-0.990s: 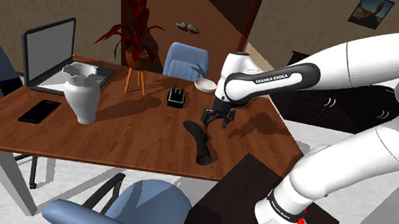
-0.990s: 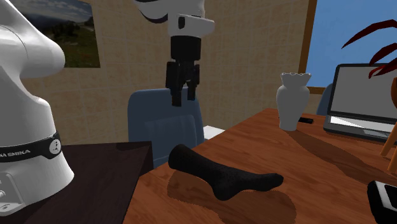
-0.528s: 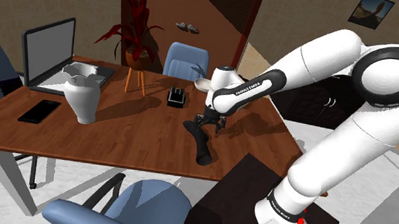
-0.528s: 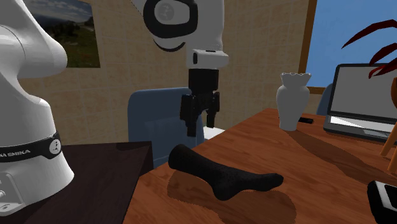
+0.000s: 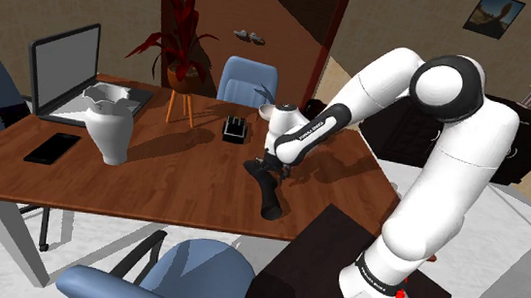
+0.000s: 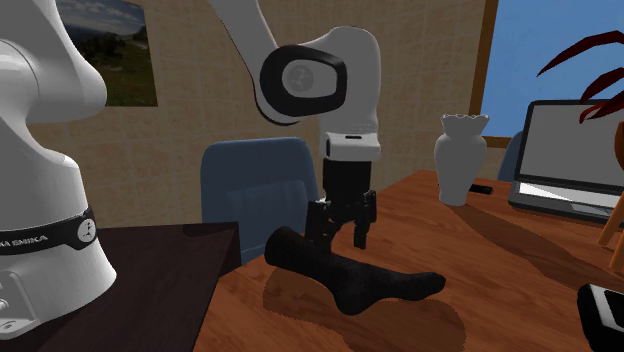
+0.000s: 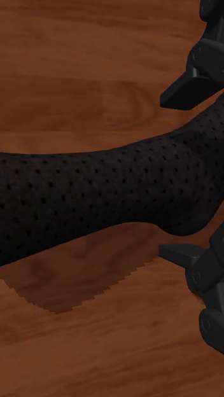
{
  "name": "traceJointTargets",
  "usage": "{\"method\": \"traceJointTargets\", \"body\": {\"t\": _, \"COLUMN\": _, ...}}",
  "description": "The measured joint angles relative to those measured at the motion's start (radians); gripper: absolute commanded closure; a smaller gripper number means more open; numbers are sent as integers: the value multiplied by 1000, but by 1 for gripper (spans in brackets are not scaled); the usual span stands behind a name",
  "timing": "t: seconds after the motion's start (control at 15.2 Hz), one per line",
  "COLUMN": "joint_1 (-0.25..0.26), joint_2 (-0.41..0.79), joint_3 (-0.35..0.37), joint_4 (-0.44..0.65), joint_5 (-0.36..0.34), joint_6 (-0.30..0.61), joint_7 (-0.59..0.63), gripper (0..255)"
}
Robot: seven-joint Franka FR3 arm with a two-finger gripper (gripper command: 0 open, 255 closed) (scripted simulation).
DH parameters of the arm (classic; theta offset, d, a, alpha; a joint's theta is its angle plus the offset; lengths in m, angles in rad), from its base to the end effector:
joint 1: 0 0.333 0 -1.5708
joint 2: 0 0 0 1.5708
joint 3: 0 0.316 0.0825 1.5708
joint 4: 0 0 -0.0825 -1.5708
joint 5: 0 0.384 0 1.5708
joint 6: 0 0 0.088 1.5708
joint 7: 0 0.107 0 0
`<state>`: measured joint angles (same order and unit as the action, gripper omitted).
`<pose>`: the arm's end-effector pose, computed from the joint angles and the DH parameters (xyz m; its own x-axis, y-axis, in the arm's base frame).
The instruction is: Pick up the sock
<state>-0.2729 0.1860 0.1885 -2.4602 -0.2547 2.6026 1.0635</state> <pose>0.4766 -0.0327 0.2204 0.5995 -0.7986 0.0535 -0.7997 -0.5947 0.0825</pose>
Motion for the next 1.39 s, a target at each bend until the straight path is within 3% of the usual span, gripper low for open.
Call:
{"method": "traceJointTargets", "body": {"t": 0.4, "joint_1": 13, "joint_2": 84, "joint_3": -30, "joint_4": 7, "joint_5": -61, "joint_6": 74, "joint_7": 53, "gripper": 0}}
{"method": "traceJointTargets", "body": {"t": 0.46, "joint_1": 15, "joint_2": 89, "joint_3": -32, "joint_4": 7, "joint_5": -64, "joint_6": 78, "joint_7": 57, "gripper": 255}}
{"method": "traceJointTargets", "body": {"t": 1.39, "joint_1": 5, "joint_2": 55, "joint_3": -19, "joint_4": 4, "joint_5": -40, "joint_6": 48, "joint_7": 35, "gripper": 255}}
